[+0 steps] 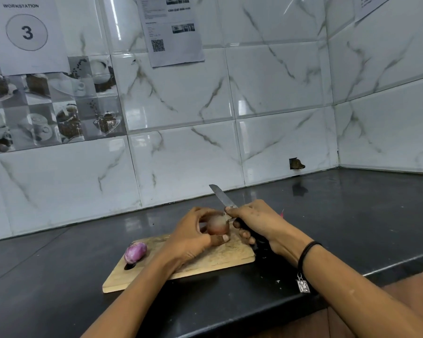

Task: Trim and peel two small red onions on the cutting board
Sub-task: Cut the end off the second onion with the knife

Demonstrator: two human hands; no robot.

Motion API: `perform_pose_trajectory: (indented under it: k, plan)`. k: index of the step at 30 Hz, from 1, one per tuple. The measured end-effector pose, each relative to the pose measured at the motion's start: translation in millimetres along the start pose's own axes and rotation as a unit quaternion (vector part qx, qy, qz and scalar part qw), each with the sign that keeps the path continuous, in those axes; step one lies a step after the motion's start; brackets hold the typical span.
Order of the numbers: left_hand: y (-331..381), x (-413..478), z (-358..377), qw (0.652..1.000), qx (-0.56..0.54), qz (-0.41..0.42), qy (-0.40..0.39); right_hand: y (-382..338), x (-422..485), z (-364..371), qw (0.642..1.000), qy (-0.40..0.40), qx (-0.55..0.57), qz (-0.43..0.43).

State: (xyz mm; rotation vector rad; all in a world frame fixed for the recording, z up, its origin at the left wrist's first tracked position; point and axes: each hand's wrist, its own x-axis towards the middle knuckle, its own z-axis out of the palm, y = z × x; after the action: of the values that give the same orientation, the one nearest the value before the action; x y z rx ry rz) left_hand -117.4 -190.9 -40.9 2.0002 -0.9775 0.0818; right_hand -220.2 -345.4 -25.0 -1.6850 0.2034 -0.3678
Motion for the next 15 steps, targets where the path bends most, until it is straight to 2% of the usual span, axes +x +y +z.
perform_pose_trajectory:
  k: [5, 15]
  plan:
    - [2, 2, 1, 0.997, 0.066, 0.04, 0.029, -2, 0, -1, 0.999, -0.005, 0.045, 0.014]
    - [4, 3, 5, 0.997, 0.07, 0.022, 0.034, 1, 11, 3, 0.989, -0.007, 0.134, 0.065]
